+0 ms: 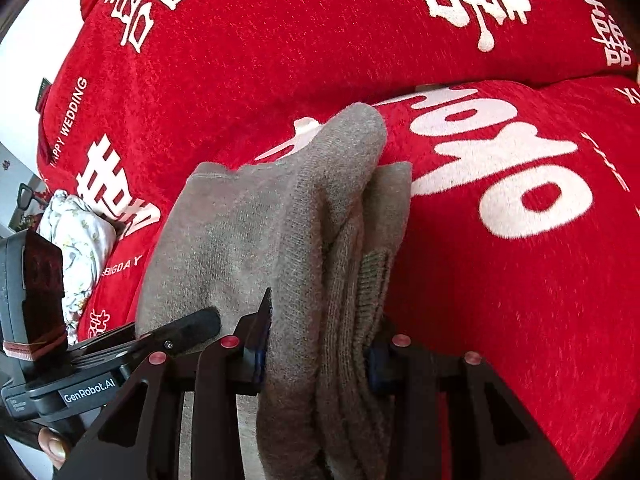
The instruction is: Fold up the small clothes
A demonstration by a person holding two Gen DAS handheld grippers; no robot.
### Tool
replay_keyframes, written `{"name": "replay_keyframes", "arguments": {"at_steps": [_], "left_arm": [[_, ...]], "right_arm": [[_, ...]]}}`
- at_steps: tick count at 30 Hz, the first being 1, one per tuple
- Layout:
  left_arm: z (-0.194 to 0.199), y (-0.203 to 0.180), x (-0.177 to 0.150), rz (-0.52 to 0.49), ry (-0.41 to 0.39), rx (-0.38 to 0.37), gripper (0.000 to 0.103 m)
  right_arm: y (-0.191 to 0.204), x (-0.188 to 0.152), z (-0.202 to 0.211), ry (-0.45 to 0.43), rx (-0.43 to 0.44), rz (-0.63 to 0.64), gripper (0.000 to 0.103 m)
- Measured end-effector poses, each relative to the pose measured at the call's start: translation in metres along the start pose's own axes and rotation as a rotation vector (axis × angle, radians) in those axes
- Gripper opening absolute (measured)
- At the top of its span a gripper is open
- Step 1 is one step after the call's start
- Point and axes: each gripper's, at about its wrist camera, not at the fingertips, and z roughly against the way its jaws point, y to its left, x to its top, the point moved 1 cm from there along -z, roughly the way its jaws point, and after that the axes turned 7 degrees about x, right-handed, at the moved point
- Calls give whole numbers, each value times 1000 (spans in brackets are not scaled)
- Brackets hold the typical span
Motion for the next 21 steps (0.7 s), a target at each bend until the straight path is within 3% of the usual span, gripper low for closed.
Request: {"name": "replay_keyframes", "arguments": {"at_steps": [21], "left_arm": [[28, 24, -37, -5, -27, 30, 53]], "right_arm": [[42, -36, 4, 10, -32, 85, 39]]}}
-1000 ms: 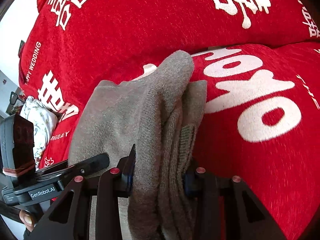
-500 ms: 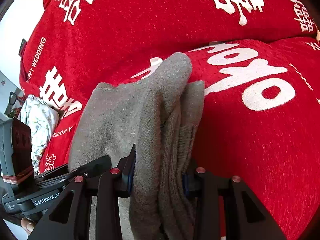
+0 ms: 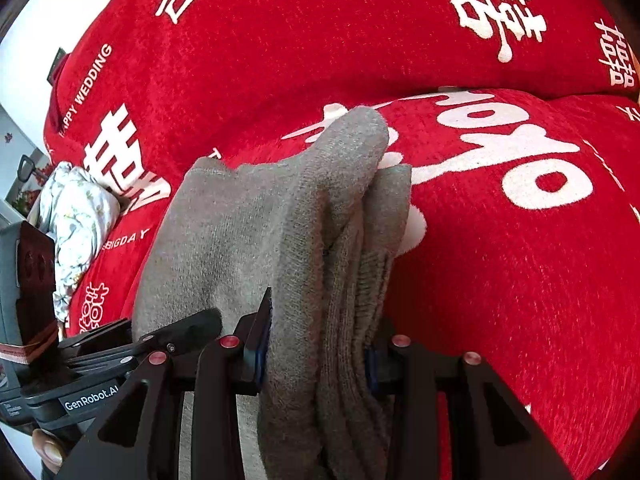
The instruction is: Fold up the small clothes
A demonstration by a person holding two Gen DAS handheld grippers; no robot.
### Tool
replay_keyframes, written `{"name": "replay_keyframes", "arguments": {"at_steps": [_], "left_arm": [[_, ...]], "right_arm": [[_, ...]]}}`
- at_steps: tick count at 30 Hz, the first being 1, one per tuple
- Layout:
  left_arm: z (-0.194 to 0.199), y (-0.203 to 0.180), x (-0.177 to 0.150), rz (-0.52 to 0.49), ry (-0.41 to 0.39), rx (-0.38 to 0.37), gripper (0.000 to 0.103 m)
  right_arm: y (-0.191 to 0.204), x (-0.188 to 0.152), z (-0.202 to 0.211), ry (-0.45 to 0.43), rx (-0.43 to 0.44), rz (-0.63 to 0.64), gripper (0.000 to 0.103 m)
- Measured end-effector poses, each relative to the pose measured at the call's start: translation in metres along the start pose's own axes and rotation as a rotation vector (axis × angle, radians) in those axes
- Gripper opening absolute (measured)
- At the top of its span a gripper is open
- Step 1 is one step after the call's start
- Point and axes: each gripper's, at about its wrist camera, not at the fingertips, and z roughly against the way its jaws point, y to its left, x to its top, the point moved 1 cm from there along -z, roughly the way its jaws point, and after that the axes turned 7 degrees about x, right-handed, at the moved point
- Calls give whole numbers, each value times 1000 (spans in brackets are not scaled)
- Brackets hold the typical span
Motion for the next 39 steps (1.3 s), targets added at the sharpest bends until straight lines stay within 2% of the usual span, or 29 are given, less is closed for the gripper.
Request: {"name": "replay_keyframes", "arguments": {"at_steps": [14, 39], "left_arm": [[22, 10, -23, -14, -27, 19, 53], [35, 21, -62, -20, -45, 38, 53]], "right_arm": [[27, -21, 10, -11, -5, 53, 39], [42, -57, 17, -10, 12, 75, 39]]}}
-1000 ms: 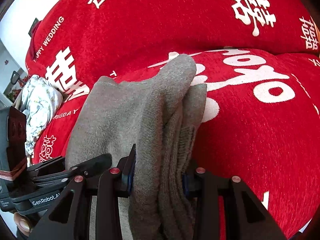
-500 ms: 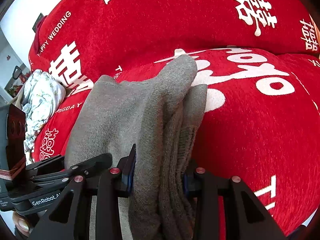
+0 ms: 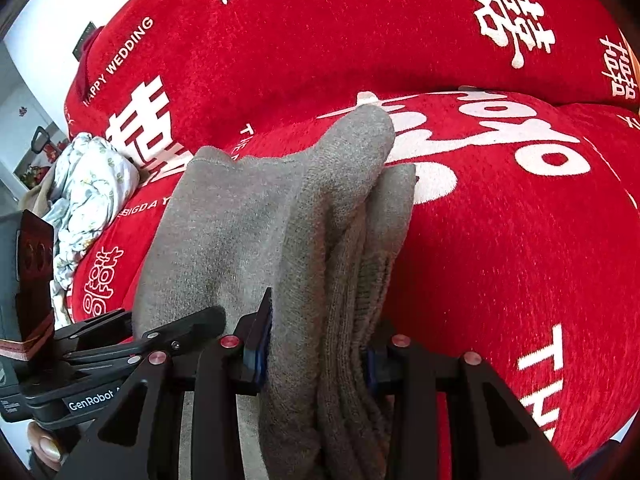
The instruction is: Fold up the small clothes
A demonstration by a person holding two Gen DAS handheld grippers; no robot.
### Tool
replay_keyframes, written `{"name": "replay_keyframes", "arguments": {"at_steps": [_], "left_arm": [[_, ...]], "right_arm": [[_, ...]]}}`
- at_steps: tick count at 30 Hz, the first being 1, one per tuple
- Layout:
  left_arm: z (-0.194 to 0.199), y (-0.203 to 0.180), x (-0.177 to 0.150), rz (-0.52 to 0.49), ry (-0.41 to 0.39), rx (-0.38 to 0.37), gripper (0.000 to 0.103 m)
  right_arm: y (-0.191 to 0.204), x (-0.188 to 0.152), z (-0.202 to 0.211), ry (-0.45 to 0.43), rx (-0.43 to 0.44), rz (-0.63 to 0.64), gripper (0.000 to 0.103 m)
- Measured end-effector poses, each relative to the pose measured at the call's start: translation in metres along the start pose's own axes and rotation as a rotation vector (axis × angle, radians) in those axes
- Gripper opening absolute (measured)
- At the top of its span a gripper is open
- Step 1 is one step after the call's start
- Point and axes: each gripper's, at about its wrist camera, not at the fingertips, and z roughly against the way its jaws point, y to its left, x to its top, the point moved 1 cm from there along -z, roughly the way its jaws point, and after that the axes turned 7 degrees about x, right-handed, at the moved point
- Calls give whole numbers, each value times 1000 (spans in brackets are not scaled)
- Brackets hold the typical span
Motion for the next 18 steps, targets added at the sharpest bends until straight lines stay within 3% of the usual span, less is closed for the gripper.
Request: {"name": "replay_keyframes", "arguments": {"at_steps": [14, 16, 18], "left_arm": [[4, 0, -17, -17, -9, 19, 54], [5, 0, -17, -19, -7, 50, 67], [5, 4, -18, -7, 6, 90, 72]], "right_arm": [[-2, -17, 4, -9, 25, -3, 39], [-4, -18, 4, -6, 25, -9, 40], [-8, -18, 5, -2, 18, -27, 45]]}}
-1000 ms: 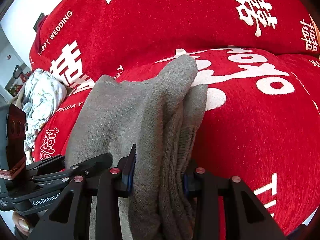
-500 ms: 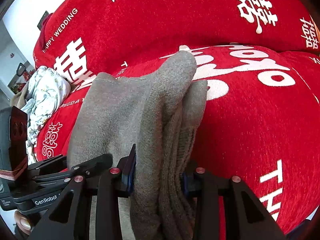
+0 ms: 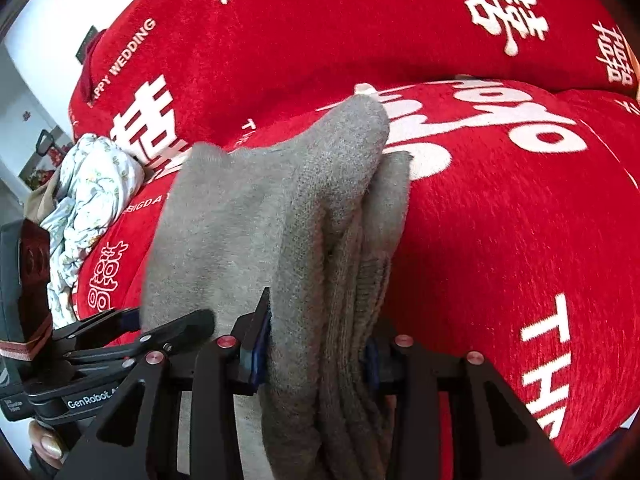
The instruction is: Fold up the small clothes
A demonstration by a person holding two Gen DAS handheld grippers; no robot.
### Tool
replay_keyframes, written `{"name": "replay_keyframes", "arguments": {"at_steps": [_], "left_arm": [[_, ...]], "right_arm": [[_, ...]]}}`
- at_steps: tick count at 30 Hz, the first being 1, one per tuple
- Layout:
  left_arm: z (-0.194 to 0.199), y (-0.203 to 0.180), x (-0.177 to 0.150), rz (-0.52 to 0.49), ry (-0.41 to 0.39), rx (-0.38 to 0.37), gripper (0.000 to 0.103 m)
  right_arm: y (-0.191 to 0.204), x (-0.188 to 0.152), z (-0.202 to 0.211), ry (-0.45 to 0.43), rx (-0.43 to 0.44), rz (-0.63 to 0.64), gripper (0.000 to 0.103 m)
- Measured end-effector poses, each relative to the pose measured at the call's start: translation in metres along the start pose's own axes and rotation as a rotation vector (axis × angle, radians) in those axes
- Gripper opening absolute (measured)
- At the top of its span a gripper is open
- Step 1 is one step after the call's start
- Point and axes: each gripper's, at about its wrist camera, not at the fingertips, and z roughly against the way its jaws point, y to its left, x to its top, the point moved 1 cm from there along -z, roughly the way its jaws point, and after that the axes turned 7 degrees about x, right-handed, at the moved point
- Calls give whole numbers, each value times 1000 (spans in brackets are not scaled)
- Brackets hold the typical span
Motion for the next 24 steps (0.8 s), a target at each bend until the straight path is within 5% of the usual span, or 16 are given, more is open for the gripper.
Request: {"name": "replay_keyframes", "arguments": {"at_steps": [6, 10, 13, 16, 24], "left_arm": [[18, 15, 5, 51, -70, 51, 72], [17, 10, 15, 0, -102, 160, 72], [5, 10, 18, -18, -90, 189, 74], [-3, 15, 21, -10, -90, 201, 87], [-4, 14, 20, -7, -81, 186, 87]], "right_arm": [[3, 8, 32, -108, -30, 43, 47], [20, 16, 36, -136, 73, 102, 60], [20, 21, 20, -88, 173, 76, 60], [0, 25, -11, -21, 126, 3, 59], [13, 21, -4, -35, 78, 85, 60]]}}
